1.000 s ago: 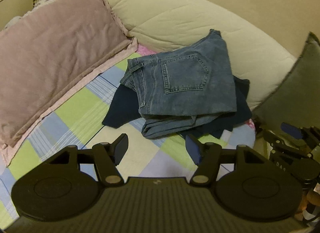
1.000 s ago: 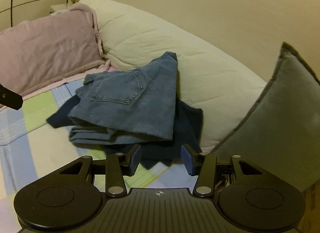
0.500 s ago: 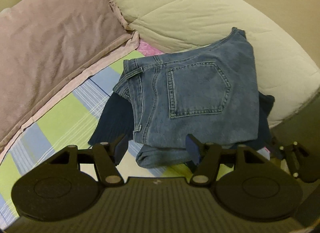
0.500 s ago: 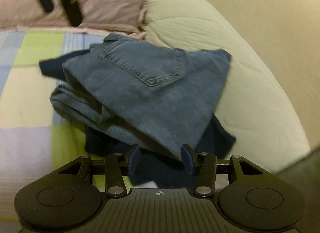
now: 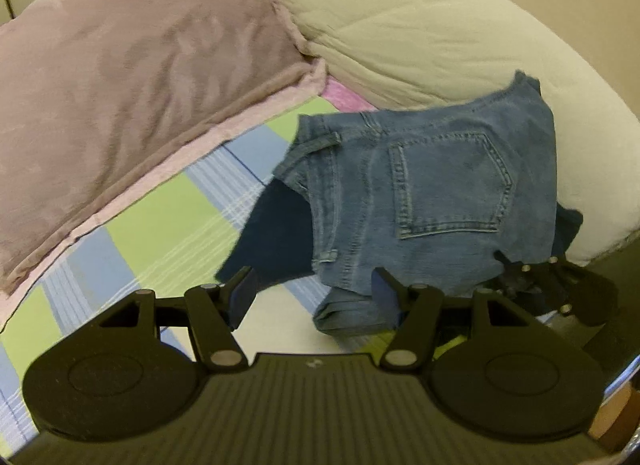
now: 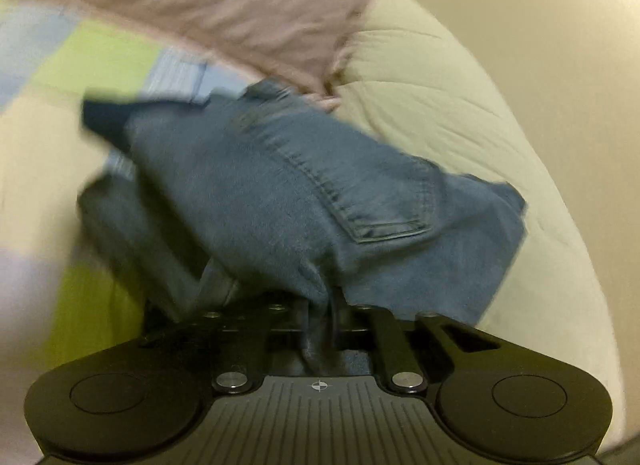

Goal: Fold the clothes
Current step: 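Reach the right tool to the blue jeans and close on the waistband, then lift the jeans with the right tool and drop them onto the open bed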

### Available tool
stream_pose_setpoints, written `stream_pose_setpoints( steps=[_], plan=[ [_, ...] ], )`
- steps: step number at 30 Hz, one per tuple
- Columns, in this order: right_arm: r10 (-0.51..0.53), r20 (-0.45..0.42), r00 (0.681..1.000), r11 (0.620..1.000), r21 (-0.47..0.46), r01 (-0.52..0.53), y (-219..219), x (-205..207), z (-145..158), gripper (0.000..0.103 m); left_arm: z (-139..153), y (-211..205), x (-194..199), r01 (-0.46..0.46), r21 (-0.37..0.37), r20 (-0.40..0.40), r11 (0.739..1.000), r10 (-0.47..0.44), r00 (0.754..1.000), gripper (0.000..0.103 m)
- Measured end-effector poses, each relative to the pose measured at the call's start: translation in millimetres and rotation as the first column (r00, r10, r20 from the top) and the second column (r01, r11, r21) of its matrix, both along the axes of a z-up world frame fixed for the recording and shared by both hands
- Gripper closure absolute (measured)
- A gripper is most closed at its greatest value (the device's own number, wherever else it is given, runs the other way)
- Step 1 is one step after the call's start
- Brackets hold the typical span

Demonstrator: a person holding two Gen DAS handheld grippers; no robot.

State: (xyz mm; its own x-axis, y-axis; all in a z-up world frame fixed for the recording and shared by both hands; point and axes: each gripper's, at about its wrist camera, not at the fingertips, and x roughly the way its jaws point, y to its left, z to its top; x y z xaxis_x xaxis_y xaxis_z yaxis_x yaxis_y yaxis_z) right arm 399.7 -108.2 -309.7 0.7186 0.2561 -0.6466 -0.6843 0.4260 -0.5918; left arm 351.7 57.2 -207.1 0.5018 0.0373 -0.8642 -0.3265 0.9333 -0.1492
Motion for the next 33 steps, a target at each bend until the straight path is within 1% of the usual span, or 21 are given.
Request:
stream_pose_setpoints(
  steps=[2,4,6,8,10,13,14,16,17,18,21,22,25,26,28,30,31,33],
  plan=[
    [-0.005,-0.035,0.999,0.996,0.093,0.008,-3.1,0.0,23.8,0.098,7.6,5.2,-11.1,-0.024,0.0,0.014,1.0,0.024,1.0,0.043],
    [-0.003,-0.06,0.998,0.981,0.192,0.014,-6.4,-3.0,50.8,0.099,16.1,10.2,-25.4,-0.048,-0.003,0.032,0.999,0.048,0.998,0.044],
    [-0.026,-0.122,0.992,0.945,0.321,0.064,-10.2,-7.4,86.7,0.099,28.6,16.1,-44.4,-0.081,0.0,0.069,0.997,0.081,0.994,0.044],
    [-0.05,-0.22,0.974,0.887,0.439,0.145,-15.3,-9.8,121.6,0.1,40.2,22.2,-63.9,-0.107,-0.008,0.099,0.994,0.107,0.989,0.044],
    [-0.054,-0.316,0.947,0.813,0.537,0.225,-21.5,-11.0,155.7,0.1,52.9,29.6,-86.6,-0.135,-0.022,0.131,0.991,0.136,0.982,0.044],
    [0.015,-0.411,0.912,0.71,0.646,0.279,-21.2,-21.2,205.0,0.1,70.1,41.0,-121.0,-0.184,-0.037,0.176,0.982,0.188,0.966,0.044],
    [0.043,-0.442,0.896,0.672,0.677,0.301,-19.8,-25.0,220.4,0.1,76.7,46.7,-138.3,-0.207,-0.043,0.195,0.977,0.212,0.958,0.044],
    [0.108,-0.483,0.869,0.609,0.723,0.326,-12.6,-36.1,245.3,0.1,89.9,58.3,-174.2,-0.254,-0.055,0.231,0.966,0.26,0.937,0.044],
    [0.14,-0.499,0.855,0.587,0.737,0.334,-6.2,-43.8,256.9,0.1,96.6,64.2,-192.2,-0.277,-0.062,0.249,0.959,0.284,0.926,0.044],
    [0.174,-0.513,0.841,0.565,0.751,0.341,0.7,-52.2,268.2,0.1,103.1,70.2,-214.2,-0.304,-0.066,0.266,0.95,0.31,0.913,0.044],
    [0.281,-0.514,0.81,0.522,0.791,0.32,34.8,-100.8,296.5,0.099,120.8,86.4,-287.5,-0.389,-0.065,0.313,0.919,0.388,0.867,0.044],
    [0.317,-0.512,0.799,0.507,0.803,0.314,46.2,-117.0,305.9,0.099,125.3,91.4,-313.1,-0.419,-0.063,0.322,0.906,0.416,0.851,0.044],
    [0.42,-0.499,0.758,0.457,0.838,0.298,80.3,-165.6,334.1,0.099,138.0,106.4,-400.8,-0.516,-0.061,0.349,0.855,0.502,0.791,0.044],
    [0.453,-0.492,0.743,0.44,0.849,0.294,91.7,-181.9,343.5,0.099,143.3,111.8,-435.9,-0.556,-0.057,0.36,0.829,0.536,0.763,0.044],
    [0.518,-0.476,0.711,0.404,0.868,0.287,114.5,-214.3,362.3,0.1,152.2,118.6,-494.9,-0.615,-0.048,0.381,0.787,0.584,0.717,0.044],
    [0.581,-0.456,0.674,0.365,0.886,0.284,137.5,-246.9,381.3,0.1,166.7,125.7,-559.8,-0.68,-0.029,0.409,0.732,0.63,0.66,0.044],
    [0.62,-0.448,0.644,0.33,0.894,0.304,151.8,-264.4,392.4,0.1,175.2,129.4,-591.9,-0.713,-0.018,0.422,0.701,0.651,0.63,0.045],
    [0.697,-0.439,0.567,0.27,0.893,0.36,175.8,-294.7,411.8,0.1,189.0,132.8,-643.0,-0.769,0.002,0.444,0.64,0.688,0.574,0.045]
  ],
)
